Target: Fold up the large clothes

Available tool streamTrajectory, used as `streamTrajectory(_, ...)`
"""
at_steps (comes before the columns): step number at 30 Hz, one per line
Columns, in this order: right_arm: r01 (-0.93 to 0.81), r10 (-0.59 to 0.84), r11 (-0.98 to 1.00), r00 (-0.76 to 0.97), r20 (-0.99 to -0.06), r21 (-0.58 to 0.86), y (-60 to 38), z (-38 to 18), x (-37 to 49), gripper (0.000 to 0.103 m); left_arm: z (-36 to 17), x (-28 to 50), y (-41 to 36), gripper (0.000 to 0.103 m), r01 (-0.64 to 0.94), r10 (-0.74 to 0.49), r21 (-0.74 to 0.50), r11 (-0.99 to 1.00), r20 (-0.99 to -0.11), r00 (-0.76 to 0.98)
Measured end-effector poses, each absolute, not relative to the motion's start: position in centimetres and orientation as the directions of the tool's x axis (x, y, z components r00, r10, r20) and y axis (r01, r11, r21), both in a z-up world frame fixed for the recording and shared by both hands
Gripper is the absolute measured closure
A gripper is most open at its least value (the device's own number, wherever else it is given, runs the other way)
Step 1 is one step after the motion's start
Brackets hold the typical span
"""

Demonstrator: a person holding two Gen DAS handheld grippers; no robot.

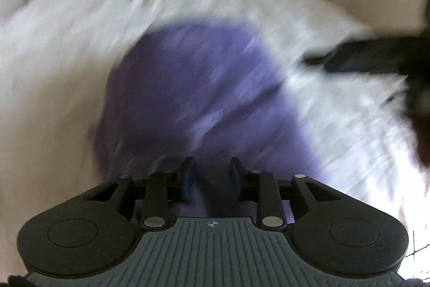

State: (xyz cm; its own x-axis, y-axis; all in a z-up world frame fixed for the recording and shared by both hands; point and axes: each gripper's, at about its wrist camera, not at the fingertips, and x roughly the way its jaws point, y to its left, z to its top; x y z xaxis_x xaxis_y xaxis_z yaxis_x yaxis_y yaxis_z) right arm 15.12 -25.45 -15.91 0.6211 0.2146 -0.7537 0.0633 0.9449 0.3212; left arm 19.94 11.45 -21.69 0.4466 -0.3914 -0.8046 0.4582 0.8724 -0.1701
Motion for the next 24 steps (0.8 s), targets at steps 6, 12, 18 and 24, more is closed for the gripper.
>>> streamTrajectory(6, 0.011, 0.203, 0.962, 0.638, -0.743, 0.273, -24.8, -15.2, 16.5, 0.087, -23.2, 18.8, 14.7, 0.077, 0.453, -0.435, -0.224, 0.863, -0.786, 0.44)
streamTrajectory(12, -0.021, 0.212, 0.969, 0.577, -0.789, 0.245, -21.8, -18.8, 21.5, 0.086, -23.2, 18.7, 15.0, 0.077, 0.446, -0.447, -0.241, 0.862, -0.777, 0.444)
streamTrajectory(18, -0.086, 0.214, 0.977, 0.472, -0.855, 0.197, -19.2, -23.6, 25.7, 0.095, -22.9, 19.0, 15.5, 0.077, 0.422, -0.446, -0.255, 0.87, -0.774, 0.45)
streamTrajectory(24, -0.087, 0.265, 0.963, 0.485, -0.834, 0.255, -20.3, -22.3, 25.6, 0.081, -19.7, 19.2, 14.5, 0.077, 0.472, -0.421, -0.193, 0.86, -0.79, 0.445)
